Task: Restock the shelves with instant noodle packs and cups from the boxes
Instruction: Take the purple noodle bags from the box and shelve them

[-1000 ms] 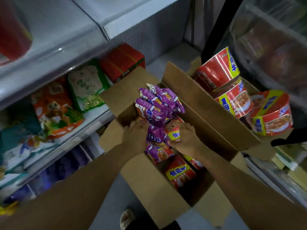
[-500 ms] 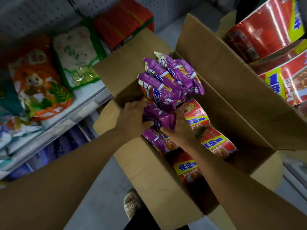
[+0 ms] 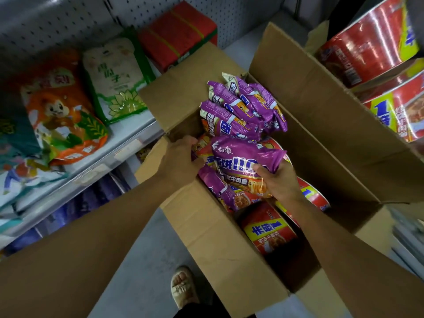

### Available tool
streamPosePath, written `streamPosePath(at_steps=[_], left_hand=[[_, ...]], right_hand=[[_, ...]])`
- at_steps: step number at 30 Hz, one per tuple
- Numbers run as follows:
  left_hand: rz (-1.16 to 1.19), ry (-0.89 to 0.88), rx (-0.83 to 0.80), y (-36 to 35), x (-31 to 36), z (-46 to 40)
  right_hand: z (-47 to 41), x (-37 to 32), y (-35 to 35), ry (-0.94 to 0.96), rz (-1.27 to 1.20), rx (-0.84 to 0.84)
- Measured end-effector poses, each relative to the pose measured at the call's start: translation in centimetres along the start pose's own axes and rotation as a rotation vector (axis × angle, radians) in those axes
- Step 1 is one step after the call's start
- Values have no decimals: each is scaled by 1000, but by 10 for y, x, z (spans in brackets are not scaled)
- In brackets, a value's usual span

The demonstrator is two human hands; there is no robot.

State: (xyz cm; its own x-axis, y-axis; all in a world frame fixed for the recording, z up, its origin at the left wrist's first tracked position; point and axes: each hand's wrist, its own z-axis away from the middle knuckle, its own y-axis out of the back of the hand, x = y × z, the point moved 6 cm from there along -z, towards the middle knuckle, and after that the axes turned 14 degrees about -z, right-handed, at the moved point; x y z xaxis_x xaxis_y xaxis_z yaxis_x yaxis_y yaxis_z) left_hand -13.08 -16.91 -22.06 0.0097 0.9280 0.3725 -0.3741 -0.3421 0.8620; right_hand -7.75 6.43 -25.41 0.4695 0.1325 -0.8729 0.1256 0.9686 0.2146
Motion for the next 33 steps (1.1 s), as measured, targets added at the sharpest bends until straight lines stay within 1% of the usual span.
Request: streamPosePath(at_steps=[3,6,10,12,14,16,19,23,24,26,28,33], left_hand=[[27,-12,3,4,7,6],[1,-58,-3,6,13,10],[-2,-85,-140,-5,16,13],[-91,-114,-224,-17,13,13],[-195,-139,-262,-28,9,12],[-265,-156,-231,-34,8,11],[-387,-224,-119,-32,14,7],[-468,-279,-129,-33,18,-6],[-467,-277,-138,-33,20,-10],[-381,-230,-154,-32,24,-17],[-262,-182,-131,-27,28,-22],[-67,-166,-66,-11,40,-20]], right_hand=[[9,-14,10,-10,-50,-3],[13,-26,18,-13,-66,25],[20,-36,30,-27,-135,50],[25,-38,38,-30,-197,62],[30,-35,46,-46,-243,79],[33,-29,54,-71,-273,98],[37,-21,64,-89,-309,126],[40,-11,74,-82,-331,157],[41,-9,76,-76,-339,163],[42,-6,79,-58,-359,185],[45,-5,84,-48,-403,226],[56,-10,98,-38,-517,313]])
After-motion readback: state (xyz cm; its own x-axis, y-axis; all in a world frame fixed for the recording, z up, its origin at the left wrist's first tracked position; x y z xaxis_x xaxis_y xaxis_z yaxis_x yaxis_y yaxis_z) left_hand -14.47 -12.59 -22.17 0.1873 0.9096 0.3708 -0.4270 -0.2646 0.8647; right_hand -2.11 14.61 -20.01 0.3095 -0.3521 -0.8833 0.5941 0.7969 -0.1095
